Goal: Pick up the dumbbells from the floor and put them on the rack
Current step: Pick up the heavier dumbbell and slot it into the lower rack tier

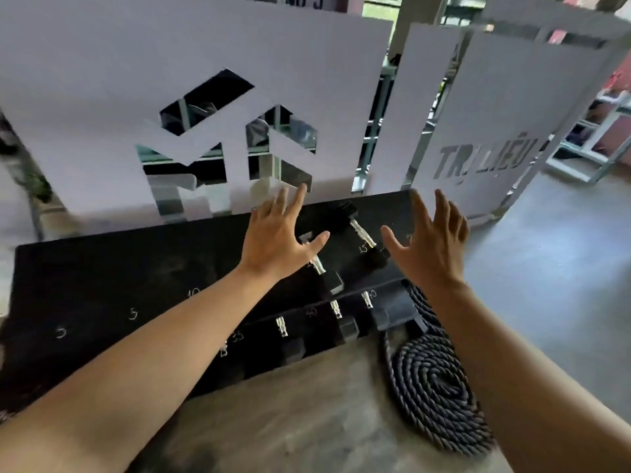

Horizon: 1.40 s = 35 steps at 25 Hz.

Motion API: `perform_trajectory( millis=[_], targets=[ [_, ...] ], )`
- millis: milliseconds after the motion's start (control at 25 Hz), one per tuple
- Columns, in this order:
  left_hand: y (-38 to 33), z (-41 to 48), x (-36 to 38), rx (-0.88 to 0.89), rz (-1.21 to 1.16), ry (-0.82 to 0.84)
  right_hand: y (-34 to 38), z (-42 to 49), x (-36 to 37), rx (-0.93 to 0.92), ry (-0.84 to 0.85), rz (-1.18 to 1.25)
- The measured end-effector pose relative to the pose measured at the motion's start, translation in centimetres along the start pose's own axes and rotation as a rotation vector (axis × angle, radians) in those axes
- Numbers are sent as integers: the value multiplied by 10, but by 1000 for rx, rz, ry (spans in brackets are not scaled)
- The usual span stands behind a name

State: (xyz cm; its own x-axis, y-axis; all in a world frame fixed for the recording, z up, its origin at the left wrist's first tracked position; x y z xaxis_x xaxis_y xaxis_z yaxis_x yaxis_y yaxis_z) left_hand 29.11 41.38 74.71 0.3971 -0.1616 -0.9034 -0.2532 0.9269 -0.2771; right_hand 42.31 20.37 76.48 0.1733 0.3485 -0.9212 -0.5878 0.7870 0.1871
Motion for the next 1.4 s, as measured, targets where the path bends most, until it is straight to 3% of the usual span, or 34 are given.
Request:
perform_trajectory(
  millis=[360, 520, 760, 1040, 1240, 1400],
  targets=[
    [132, -227, -74, -292, -59, -95, 185, -125, 52, -141, 163, 281],
    [186, -307, -89, -408, -120, -125, 236, -191, 93, -61, 261, 380],
    [296, -375, -60, -502, -289, -13, 307, -262, 169, 101, 402, 500],
    [413, -428, 7, -505, -348, 389, 376, -363, 283, 531, 651, 663],
    [441, -454, 68, -510, -362, 744, 376, -419, 329, 741, 677, 719],
    [476, -468, 104, -578, -351, 885, 368, -437, 378, 914, 688, 787]
  ],
)
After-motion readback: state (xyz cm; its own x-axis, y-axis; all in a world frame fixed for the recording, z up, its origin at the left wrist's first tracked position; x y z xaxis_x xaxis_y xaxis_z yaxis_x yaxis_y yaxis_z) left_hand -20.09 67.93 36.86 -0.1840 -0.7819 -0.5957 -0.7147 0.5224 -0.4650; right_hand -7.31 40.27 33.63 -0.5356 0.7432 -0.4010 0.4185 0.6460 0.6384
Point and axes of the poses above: each hand's wrist, its own z-axis towards the middle knuckle, its own x-axis out of the palm, y = z × x, the point moved 10 cm from there along z, towards the middle knuckle, and after that the axes turned 12 degrees about y, right-handed, at the moved point
